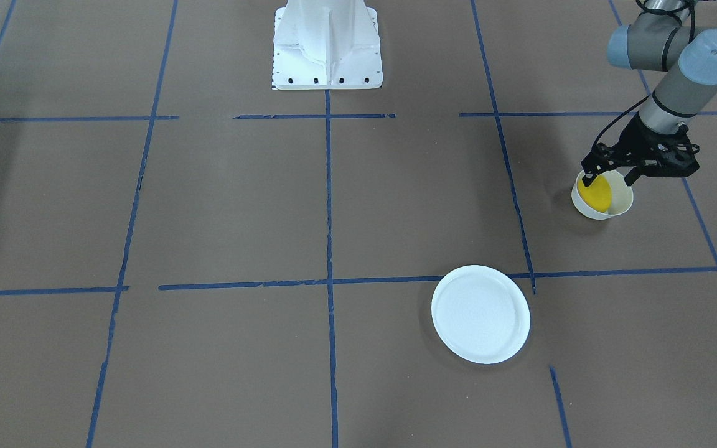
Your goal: Move lemon from plate to bowl
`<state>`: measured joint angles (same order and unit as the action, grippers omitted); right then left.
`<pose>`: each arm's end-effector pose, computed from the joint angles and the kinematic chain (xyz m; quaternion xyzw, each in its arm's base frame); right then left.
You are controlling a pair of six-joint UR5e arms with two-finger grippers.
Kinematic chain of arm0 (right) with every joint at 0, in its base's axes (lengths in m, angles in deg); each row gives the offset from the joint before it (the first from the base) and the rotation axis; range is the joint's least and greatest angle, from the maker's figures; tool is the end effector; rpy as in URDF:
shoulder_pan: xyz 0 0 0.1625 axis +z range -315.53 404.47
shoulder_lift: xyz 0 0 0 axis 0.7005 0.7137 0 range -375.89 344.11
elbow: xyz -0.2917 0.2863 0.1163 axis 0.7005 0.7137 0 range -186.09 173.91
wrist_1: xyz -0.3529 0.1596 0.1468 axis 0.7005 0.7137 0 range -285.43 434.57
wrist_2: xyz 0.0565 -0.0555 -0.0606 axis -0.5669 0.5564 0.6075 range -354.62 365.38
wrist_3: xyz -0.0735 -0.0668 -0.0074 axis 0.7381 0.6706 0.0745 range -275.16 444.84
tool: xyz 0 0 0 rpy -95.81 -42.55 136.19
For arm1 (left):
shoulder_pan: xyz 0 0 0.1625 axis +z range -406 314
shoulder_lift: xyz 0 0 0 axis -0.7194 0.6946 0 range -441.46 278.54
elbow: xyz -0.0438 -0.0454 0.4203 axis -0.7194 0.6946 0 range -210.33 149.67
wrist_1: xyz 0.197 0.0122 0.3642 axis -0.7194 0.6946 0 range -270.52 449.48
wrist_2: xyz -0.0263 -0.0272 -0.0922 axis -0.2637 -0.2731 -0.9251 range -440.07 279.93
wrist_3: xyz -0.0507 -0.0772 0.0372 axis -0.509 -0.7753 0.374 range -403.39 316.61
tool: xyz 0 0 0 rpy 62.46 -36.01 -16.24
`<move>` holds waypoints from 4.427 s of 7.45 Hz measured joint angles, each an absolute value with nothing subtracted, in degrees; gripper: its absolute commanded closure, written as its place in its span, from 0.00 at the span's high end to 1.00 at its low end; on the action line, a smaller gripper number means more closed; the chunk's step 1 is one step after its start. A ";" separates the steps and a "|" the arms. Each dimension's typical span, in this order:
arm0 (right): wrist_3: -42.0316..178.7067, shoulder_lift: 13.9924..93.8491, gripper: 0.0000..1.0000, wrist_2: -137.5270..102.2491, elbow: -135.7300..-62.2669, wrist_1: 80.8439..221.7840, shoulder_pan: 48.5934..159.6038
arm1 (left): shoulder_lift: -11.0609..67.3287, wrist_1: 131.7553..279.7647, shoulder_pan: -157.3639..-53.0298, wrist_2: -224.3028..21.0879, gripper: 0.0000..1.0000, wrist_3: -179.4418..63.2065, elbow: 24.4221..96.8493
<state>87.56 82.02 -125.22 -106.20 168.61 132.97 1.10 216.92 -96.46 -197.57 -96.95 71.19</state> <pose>0.0573 -0.4323 0.6472 -0.0114 -0.3471 -0.0290 0.9373 0.2316 -0.4176 0.5561 0.0754 0.4028 -0.0272 0.9118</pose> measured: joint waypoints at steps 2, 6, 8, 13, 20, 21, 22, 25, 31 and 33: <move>87.56 82.02 1.00 -125.22 -106.20 168.61 132.97 | 0.90 216.56 -97.33 -200.71 1.00 -93.82 72.41; 87.56 82.02 1.00 -125.22 -106.20 168.61 132.97 | 2.65 205.98 -111.81 -210.32 1.00 -68.82 72.89; 87.56 82.02 1.00 -125.22 -106.20 168.61 132.97 | 5.39 195.40 -119.08 -210.89 1.00 -54.17 72.88; 87.56 82.02 1.00 -125.22 -106.20 168.61 132.97 | 4.29 183.56 -132.43 -212.69 1.00 -37.24 71.28; 87.56 82.02 1.00 -125.22 -106.20 168.61 132.97 | 3.04 178.39 -136.45 -216.27 1.00 -40.60 66.52; 87.56 82.02 1.00 -125.22 -106.20 168.61 132.97 | 3.18 178.30 -136.45 -216.32 1.00 -43.56 66.45; 87.56 82.02 1.00 -125.22 -106.20 168.61 132.97 | 3.33 178.43 -136.45 -216.28 1.00 -45.04 66.55; 87.56 82.02 1.00 -125.22 -106.20 168.61 132.97 | 3.37 178.59 -136.51 -215.95 1.00 -45.66 67.14; 87.56 82.02 1.00 -125.22 -106.20 168.61 132.97 | 3.33 178.60 -136.51 -215.86 1.00 -45.67 66.84; 87.56 82.02 1.00 -125.22 -106.20 168.61 132.97 | 3.35 178.60 -136.49 -215.88 1.00 -45.67 66.59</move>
